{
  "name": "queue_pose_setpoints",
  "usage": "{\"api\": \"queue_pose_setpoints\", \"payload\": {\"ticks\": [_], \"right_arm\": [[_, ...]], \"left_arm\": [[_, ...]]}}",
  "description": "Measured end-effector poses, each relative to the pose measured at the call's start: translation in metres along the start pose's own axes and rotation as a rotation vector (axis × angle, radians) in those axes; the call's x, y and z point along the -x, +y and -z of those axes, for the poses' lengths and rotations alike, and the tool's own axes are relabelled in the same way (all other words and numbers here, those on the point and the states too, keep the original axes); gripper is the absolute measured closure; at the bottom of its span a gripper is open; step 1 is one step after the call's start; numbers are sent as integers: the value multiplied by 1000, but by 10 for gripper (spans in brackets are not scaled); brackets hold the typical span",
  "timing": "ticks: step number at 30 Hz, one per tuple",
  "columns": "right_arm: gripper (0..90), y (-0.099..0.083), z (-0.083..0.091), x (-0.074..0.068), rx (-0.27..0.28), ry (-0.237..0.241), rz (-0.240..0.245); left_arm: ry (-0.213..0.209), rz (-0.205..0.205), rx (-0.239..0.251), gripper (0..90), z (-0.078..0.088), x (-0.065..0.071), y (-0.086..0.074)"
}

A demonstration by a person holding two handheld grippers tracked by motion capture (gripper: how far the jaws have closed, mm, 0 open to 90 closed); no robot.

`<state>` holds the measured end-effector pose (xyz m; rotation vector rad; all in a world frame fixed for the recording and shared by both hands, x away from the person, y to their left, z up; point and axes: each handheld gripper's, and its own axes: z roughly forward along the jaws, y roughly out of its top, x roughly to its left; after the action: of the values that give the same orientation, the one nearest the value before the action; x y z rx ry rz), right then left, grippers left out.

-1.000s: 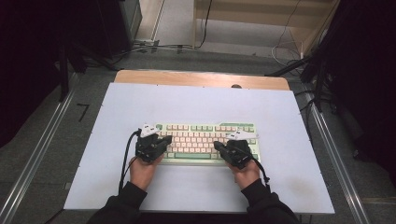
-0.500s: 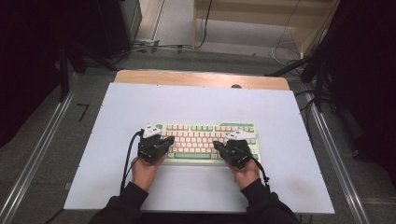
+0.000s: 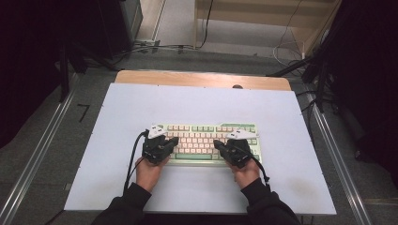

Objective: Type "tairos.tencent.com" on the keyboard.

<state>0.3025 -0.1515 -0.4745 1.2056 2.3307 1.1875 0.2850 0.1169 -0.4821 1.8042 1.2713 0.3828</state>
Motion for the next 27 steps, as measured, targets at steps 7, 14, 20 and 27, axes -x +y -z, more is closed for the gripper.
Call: {"api": "queue_pose_setpoints", "payload": {"ticks": [7,14,20,27], "right_arm": [[878,2,0,0,7,1,0],[878,3,-1,-1,7,4,-3],[878,4,-2,-1,7,5,-1],[878,4,-4,-2,3,7,2]], "left_arm": [[-10,-9,0,900,-4,4,3],[-21,-7,5,900,-8,7,7],[-22,-15,4,900,-12,10,10],[-23,-21,-2,900,-18,11,12]]}}
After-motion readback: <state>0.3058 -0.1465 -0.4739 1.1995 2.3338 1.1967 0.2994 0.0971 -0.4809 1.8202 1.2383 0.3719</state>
